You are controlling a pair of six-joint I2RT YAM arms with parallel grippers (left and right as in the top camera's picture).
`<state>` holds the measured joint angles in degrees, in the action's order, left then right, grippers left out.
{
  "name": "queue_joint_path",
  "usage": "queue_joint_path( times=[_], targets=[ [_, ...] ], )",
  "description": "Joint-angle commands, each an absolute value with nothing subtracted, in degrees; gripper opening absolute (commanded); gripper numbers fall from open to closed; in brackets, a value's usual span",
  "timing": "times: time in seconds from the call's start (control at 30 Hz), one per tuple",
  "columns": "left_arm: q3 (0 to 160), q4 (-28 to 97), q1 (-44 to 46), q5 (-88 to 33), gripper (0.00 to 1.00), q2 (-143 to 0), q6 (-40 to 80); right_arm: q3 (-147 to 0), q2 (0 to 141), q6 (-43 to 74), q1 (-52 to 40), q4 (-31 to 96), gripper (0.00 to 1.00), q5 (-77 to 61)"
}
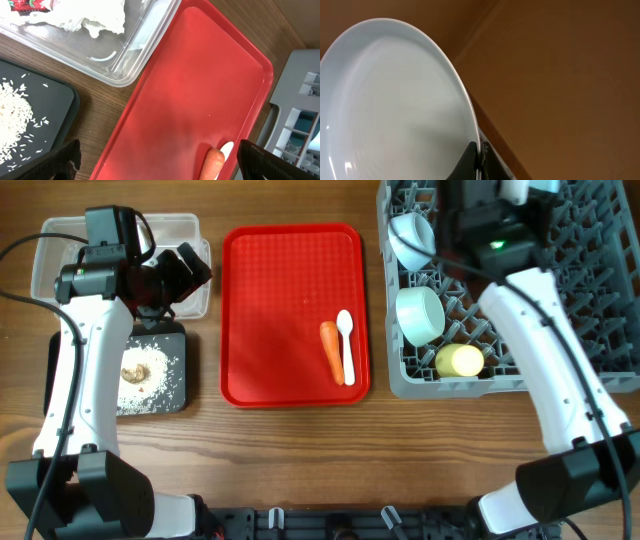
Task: Sort waste into correct bins and load items into the dishwasher rack
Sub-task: 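Lift the white plate and stand it upright in the rack slots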
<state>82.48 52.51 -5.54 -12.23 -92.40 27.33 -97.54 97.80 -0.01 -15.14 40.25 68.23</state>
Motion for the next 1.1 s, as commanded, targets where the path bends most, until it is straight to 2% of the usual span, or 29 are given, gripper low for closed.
queue_joint_path(
  times=[0.0, 0.2, 0.47, 1.07],
  targets=[
    [82.72, 52.36, -5.8, -12.1, 1.0, -91.29, 27.27, -97.01, 98.28, -6.07, -12.08, 39.88, 0.04, 59.9],
    [82.72, 52.36, -5.8, -12.1, 1.0, -91.29, 27.27, -96.99, 100.68, -13.89, -8.56, 36.67, 0.04, 51.31],
    [82.72, 52.36, -5.8, -12.1, 1.0, -91.29, 27.29, -97.01, 106.5, -25.56, -8.38, 30.83, 0.05, 50.72],
    [82.72, 52.36, -5.8, -12.1, 1.0, -91.29, 27.27, -96.99, 107.83, -25.54, -8.38, 28.6, 0.05, 44.66]
  ],
)
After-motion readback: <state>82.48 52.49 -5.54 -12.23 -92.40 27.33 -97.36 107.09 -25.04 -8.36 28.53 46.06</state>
